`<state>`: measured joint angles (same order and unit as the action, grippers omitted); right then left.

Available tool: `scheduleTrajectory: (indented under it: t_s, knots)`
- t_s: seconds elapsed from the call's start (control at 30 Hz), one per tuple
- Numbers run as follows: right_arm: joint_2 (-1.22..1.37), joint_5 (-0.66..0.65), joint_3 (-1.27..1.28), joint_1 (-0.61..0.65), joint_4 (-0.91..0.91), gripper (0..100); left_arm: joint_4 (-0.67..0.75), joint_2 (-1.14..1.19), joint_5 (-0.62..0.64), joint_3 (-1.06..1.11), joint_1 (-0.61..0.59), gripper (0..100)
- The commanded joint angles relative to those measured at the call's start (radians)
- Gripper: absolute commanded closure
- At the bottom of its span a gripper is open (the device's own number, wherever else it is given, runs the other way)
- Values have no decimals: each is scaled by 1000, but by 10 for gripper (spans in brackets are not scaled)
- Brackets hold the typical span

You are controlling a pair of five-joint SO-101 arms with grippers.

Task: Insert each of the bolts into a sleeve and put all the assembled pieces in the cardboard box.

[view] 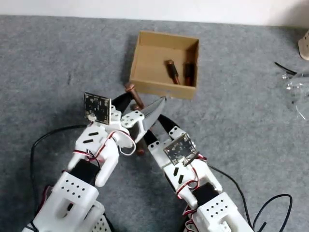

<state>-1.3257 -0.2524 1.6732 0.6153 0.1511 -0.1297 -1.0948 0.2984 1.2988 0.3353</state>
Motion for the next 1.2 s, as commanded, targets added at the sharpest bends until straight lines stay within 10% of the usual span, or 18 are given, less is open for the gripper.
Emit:
scheduleTrajectory:
  t_s: [0.0,1.17]
  knots:
    - [-22,-8,108,-13,7,995,18,2,6,-74,44,716]
    - [-22,-8,107,-19,7,995,15,1,14,13,-28,716]
